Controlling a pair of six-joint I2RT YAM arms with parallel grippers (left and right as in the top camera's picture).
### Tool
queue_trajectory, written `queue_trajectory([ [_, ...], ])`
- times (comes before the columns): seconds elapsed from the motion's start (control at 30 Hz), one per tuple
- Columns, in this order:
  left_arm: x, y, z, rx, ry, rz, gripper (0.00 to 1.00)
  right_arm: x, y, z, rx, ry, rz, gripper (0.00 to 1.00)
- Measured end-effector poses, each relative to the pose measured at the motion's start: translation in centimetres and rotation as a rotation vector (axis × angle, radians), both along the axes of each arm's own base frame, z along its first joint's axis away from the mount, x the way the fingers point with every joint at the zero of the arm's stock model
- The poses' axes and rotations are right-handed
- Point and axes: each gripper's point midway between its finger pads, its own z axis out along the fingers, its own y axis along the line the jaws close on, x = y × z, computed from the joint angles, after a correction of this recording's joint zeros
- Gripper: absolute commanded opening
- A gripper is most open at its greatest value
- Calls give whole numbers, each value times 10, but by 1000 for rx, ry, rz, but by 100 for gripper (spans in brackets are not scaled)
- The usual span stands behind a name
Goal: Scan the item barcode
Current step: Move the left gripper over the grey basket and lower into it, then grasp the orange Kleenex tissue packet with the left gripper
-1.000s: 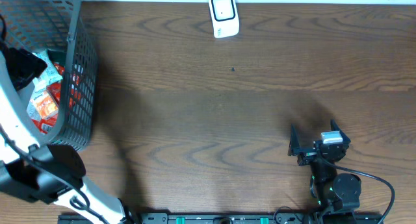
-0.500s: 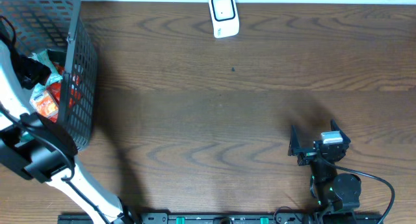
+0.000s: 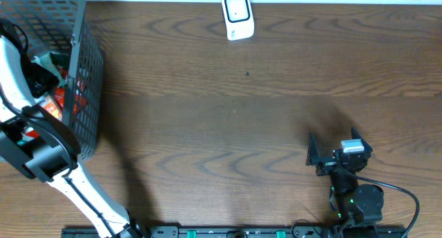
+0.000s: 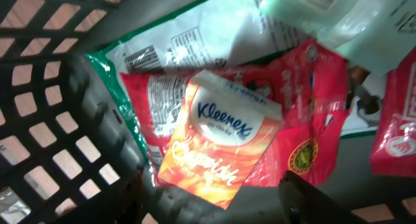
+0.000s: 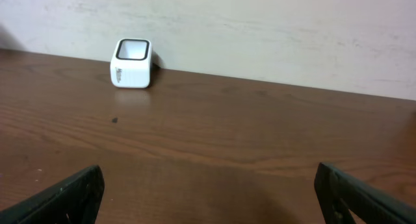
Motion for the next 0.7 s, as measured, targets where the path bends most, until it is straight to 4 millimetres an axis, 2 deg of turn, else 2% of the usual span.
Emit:
queue_trajectory([
  [0.2, 2, 3, -1, -6, -16, -5, 76, 0, 0, 0, 0, 0, 0, 99],
  [0.33, 2, 3, -3, -90, -68, -12, 77, 0, 0, 0, 0, 0, 0, 99],
  [0.7, -15, 24, -4, -207, -160, 68, 78, 0, 0, 0, 0, 0, 0, 99],
])
